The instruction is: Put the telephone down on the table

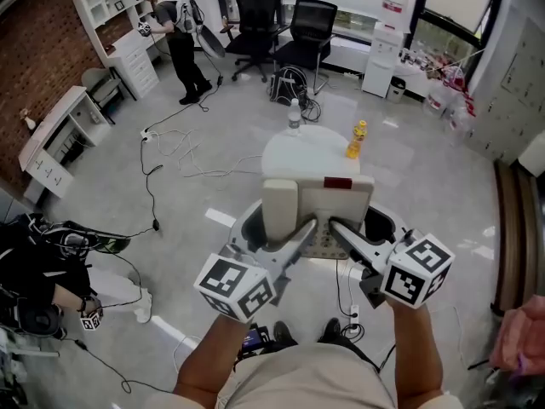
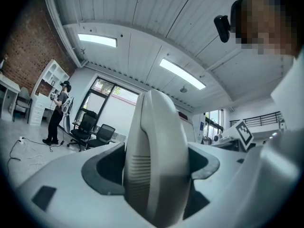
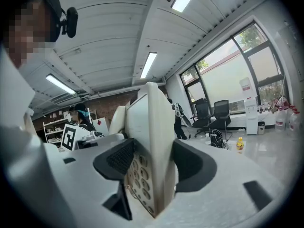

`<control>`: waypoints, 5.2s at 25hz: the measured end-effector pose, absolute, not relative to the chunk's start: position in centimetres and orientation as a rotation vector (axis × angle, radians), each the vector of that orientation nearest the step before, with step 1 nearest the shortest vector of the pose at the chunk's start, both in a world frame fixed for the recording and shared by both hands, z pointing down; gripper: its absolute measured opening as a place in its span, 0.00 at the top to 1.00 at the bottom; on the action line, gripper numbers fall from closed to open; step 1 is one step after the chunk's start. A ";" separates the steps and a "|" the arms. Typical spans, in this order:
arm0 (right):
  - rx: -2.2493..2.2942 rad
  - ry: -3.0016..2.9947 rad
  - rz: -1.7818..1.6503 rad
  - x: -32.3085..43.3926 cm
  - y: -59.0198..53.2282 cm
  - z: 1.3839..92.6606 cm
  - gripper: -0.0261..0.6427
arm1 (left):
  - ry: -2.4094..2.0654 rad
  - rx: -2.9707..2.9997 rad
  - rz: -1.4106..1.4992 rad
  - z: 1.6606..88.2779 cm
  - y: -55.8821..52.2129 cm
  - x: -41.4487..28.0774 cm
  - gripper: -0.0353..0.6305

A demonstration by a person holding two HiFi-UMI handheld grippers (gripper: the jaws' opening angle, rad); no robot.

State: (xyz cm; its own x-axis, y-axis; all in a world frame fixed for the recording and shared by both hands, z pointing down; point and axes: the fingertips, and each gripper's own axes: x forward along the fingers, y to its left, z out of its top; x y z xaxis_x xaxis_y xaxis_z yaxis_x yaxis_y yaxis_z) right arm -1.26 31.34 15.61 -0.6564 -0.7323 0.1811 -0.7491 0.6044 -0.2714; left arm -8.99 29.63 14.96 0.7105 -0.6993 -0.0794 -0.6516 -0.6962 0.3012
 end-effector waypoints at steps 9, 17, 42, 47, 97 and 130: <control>1.310 -2.745 0.506 -2.6 31.4 15.2 0.58 | -1.029 2.682 -0.293 14.6 29.5 -10.3 0.39; 1.226 -2.770 0.539 -2.1 27.2 15.3 0.59 | -1.099 2.648 -0.271 14.6 25.7 -9.9 0.39; 0.908 -2.842 0.608 2.4 10.3 18.2 0.59 | -1.377 2.500 -0.217 17.1 10.3 -5.5 0.39; 0.881 -2.851 0.612 4.8 7.8 18.5 0.59 | -1.402 2.490 -0.210 17.5 8.0 -3.1 0.39; 1.460 -2.658 0.642 7.0 -8.1 21.5 0.59 | -0.851 2.702 -0.151 20.7 -11.0 -0.4 0.40; 1.054 -2.680 0.868 3.8 -22.2 34.1 0.59 | -1.165 2.423 -0.039 33.7 -23.2 -4.1 0.40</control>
